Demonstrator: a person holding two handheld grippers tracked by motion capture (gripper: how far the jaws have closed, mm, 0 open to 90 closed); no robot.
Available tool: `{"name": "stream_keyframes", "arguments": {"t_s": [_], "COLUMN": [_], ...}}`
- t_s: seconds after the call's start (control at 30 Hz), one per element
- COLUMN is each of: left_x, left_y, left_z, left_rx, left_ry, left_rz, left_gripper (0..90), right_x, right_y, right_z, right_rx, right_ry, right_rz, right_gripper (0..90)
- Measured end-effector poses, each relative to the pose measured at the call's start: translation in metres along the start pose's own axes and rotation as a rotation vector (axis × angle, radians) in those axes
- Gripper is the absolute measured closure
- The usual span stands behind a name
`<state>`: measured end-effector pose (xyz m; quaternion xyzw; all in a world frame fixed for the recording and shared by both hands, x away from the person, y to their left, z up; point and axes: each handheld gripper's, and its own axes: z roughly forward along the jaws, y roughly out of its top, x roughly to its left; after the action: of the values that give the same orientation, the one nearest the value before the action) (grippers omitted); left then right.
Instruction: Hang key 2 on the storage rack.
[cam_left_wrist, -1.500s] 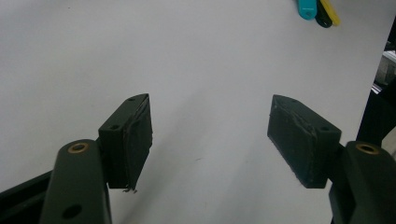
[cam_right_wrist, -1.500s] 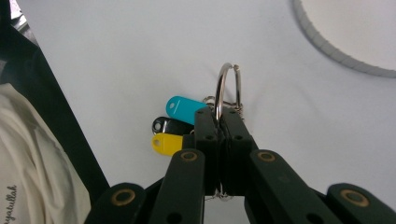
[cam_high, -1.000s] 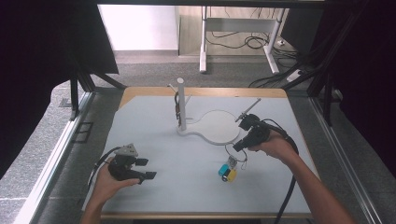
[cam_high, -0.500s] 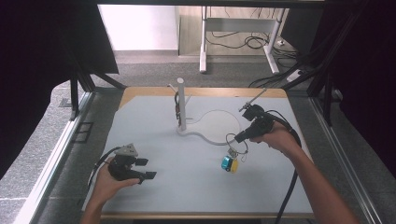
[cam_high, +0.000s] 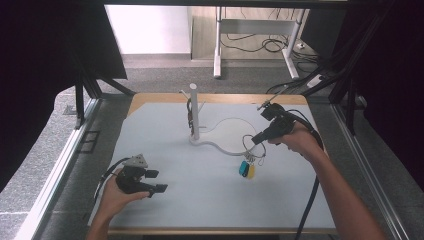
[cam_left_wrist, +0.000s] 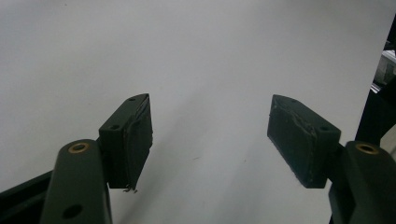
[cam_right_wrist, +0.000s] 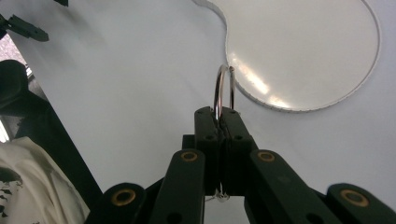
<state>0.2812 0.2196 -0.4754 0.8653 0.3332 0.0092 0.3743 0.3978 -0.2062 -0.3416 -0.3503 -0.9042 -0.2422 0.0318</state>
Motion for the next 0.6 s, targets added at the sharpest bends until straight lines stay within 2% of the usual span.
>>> {"name": "stream_keyframes", "arguments": {"t_s": [0.6], "left_x": [0.0], "left_y": [0.0], "left_z": [0.0], "left_rx": [0.007], "left_ry": [-0.001], "left_rz": [-0.003], "left_gripper": [31.3], "right_x": [-0.006], "right_y": [0.02], "right_z": [-0.012], "right_rx": [-0.003], "right_ry": [-0.026], "right_rz": [0.007], "right_gripper": [87.7]}}
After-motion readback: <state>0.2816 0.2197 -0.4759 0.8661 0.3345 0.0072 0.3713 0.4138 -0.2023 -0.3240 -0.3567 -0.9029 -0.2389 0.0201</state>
